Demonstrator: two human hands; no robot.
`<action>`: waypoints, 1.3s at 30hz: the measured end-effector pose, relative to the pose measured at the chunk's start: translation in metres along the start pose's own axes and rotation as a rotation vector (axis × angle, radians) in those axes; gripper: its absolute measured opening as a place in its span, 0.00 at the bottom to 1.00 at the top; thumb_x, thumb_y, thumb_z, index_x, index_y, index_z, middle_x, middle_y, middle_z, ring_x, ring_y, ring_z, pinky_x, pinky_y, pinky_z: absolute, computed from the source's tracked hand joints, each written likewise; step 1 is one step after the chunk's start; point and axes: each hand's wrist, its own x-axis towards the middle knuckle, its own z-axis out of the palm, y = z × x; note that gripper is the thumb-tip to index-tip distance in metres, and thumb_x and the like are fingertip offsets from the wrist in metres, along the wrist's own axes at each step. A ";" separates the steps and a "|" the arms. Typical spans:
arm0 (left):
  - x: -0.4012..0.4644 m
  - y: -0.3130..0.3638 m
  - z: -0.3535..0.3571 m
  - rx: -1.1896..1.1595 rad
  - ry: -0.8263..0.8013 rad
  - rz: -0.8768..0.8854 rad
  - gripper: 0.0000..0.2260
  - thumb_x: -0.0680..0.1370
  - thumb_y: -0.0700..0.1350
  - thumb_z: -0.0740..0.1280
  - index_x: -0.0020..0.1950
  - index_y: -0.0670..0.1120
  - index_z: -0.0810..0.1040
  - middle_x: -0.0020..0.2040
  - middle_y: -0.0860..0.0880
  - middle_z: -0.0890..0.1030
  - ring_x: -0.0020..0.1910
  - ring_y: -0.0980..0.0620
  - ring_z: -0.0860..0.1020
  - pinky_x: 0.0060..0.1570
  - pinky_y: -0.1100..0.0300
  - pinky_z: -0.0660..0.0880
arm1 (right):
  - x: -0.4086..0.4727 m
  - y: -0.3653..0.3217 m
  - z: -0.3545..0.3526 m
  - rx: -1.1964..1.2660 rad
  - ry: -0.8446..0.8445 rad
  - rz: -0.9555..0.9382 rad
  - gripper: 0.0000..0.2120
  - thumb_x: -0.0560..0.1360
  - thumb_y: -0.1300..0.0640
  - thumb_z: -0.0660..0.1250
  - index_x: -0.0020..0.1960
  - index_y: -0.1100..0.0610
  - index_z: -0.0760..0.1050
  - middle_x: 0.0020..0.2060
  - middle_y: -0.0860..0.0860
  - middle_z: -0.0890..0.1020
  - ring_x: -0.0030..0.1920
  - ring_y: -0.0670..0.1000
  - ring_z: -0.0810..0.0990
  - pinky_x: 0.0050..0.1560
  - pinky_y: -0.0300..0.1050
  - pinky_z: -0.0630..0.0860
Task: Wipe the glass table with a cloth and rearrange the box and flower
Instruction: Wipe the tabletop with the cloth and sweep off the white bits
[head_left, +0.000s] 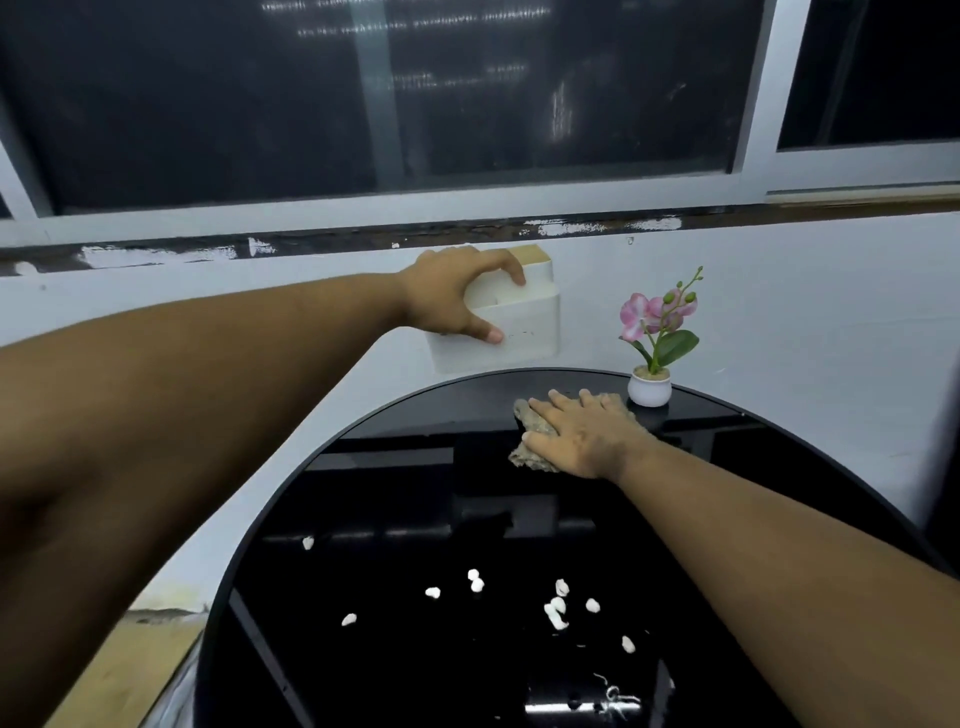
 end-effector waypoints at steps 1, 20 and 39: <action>0.002 -0.001 -0.001 -0.007 0.007 0.004 0.29 0.68 0.60 0.77 0.65 0.63 0.69 0.63 0.50 0.75 0.61 0.46 0.72 0.65 0.48 0.67 | 0.010 -0.002 -0.001 -0.008 0.000 0.007 0.35 0.75 0.30 0.44 0.79 0.41 0.45 0.80 0.47 0.48 0.79 0.60 0.47 0.75 0.61 0.44; 0.002 -0.017 -0.015 -0.006 0.022 0.000 0.29 0.66 0.62 0.76 0.63 0.65 0.68 0.62 0.53 0.75 0.61 0.48 0.72 0.61 0.50 0.64 | 0.076 -0.116 -0.004 -0.127 -0.030 -0.356 0.32 0.74 0.29 0.39 0.77 0.36 0.41 0.80 0.47 0.47 0.78 0.61 0.49 0.74 0.65 0.47; 0.021 0.009 -0.021 -0.048 -0.004 0.001 0.27 0.68 0.60 0.76 0.63 0.65 0.68 0.64 0.52 0.74 0.60 0.46 0.72 0.63 0.47 0.69 | 0.068 0.009 -0.010 -0.079 0.059 0.130 0.29 0.76 0.33 0.41 0.76 0.37 0.49 0.77 0.50 0.60 0.73 0.62 0.61 0.70 0.62 0.58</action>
